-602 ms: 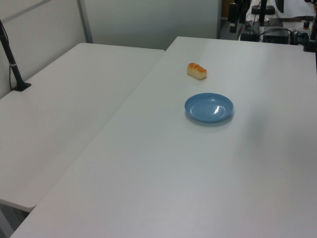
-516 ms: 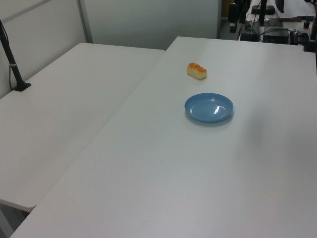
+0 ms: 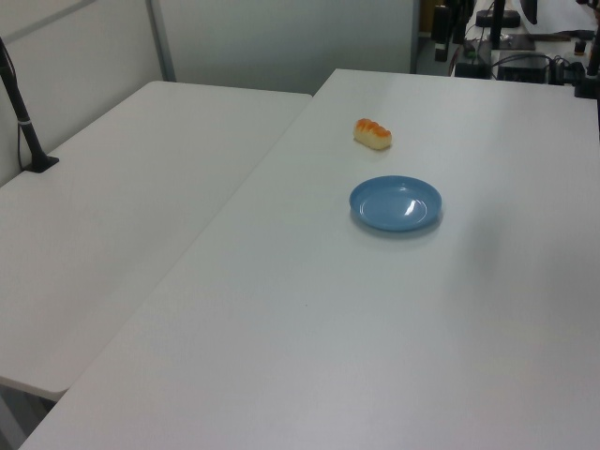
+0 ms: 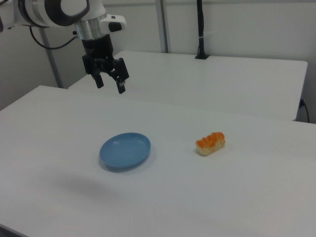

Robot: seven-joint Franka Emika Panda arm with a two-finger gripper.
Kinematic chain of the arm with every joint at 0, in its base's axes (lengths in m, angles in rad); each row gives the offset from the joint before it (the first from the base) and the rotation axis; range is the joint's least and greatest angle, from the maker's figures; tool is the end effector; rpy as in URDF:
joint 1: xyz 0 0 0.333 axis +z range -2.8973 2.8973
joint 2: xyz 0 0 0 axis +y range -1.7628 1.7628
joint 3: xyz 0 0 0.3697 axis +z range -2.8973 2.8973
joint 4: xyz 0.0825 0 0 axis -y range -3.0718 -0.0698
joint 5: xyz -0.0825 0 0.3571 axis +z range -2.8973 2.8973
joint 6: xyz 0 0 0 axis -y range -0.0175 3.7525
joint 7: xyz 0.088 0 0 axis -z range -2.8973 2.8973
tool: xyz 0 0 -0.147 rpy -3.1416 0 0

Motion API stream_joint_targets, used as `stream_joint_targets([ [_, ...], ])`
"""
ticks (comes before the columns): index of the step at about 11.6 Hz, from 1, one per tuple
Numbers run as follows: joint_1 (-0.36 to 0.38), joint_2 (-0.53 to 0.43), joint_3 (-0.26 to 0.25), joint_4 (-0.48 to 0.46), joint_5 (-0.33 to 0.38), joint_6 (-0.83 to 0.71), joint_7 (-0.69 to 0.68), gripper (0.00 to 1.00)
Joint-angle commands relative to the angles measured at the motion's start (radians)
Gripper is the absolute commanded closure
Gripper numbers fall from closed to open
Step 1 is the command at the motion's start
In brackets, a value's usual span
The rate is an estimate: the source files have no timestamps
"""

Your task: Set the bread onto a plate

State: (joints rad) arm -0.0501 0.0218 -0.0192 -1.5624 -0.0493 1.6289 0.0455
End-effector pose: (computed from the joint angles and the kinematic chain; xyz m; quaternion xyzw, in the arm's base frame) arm 0.5414 -0.0444 0.6358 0.9978 -0.0565 0.0220 0.0251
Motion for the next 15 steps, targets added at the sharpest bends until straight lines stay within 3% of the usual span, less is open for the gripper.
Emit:
stream_joint_targets([
  [1, 0.001, -0.013, -0.007, -0.008, 0.025, 0.002, -0.009, 0.00],
  [15, -0.019, -0.011, -0.010, -0.001, 0.023, -0.037, -0.021, 0.00],
])
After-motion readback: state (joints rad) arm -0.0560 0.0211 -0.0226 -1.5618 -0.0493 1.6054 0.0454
